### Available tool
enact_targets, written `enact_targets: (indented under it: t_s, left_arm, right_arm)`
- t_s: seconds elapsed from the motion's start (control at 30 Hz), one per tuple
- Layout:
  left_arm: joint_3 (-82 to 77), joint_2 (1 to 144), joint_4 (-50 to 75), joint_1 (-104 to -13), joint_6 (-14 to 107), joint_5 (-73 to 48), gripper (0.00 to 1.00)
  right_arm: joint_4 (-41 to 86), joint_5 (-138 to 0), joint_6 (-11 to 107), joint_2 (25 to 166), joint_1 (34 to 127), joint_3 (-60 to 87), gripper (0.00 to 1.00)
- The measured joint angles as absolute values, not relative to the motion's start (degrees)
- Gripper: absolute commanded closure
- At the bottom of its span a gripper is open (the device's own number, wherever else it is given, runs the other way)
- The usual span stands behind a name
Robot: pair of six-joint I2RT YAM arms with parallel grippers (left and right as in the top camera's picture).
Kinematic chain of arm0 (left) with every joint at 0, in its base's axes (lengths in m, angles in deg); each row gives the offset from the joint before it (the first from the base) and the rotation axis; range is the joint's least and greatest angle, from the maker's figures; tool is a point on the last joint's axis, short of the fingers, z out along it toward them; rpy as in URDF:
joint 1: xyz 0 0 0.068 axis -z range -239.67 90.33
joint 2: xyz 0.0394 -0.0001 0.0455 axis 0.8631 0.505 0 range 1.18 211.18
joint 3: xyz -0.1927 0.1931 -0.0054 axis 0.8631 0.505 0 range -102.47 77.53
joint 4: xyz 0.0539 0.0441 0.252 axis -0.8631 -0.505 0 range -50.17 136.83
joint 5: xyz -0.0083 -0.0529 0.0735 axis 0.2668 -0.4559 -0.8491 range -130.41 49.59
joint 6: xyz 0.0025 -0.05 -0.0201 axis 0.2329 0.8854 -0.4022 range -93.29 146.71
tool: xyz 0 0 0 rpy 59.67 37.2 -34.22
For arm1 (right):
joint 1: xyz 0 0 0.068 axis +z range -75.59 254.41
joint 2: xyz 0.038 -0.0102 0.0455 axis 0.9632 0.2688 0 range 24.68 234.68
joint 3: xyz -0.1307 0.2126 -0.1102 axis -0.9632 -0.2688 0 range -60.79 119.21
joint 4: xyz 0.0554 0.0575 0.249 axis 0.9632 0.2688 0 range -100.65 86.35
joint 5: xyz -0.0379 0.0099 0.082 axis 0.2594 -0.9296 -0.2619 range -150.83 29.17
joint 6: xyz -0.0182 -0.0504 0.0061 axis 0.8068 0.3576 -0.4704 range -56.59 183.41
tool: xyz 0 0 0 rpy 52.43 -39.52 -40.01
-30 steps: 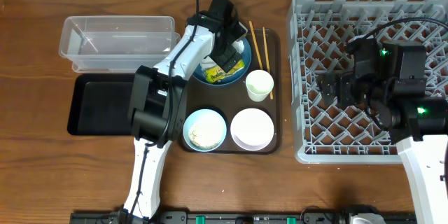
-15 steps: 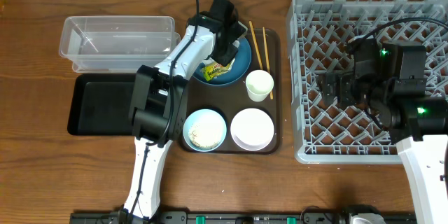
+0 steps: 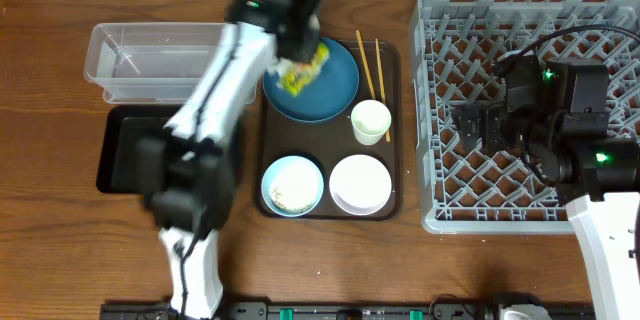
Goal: Sort waste into correct bins and load items into the dishwasher rack
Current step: 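Carry tissue and wrapper with left gripper and drop into clear bin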
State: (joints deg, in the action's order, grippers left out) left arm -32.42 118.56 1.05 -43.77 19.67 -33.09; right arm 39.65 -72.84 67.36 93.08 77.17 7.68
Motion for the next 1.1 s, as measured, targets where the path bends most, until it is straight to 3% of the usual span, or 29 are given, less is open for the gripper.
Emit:
enact_targets:
  t_s: [0.23, 0.67, 0.73, 0.8, 0.9, 1.1]
  left_arm:
    - [-33.2, 109.6, 0.7, -51.7, 21.4, -33.9, 0.94]
    - [-32.8, 120.5, 0.9, -65.2, 26.0, -36.5, 0.91]
    - [-32.6, 122.1, 0.8, -65.3, 26.3, -36.5, 0.83]
    - [-32.6, 123.3, 0.8, -65.2, 26.5, -36.5, 0.63]
    - [-32.3, 123.7, 0.8, -65.1, 26.8, -36.5, 0.45]
    - [-32.3, 123.2, 1.0, -65.1, 26.9, -36.5, 0.38]
  right_arm:
    - [39.7, -72.8, 67.3, 93.1, 77.2, 7.7, 0.01]
    - [39.6, -72.8, 67.4, 93.1, 77.2, 7.7, 0.02]
    - [39.6, -72.8, 67.3, 93.1, 77.2, 7.7, 0.02]
    - [39.6, -72.8, 67.3, 93.1, 77.2, 7.7, 0.02]
    - [39.6, -72.8, 67.4, 93.1, 77.2, 7.7, 0.01]
    - [39.5, -72.8, 67.3, 93.1, 77.2, 7.7, 0.01]
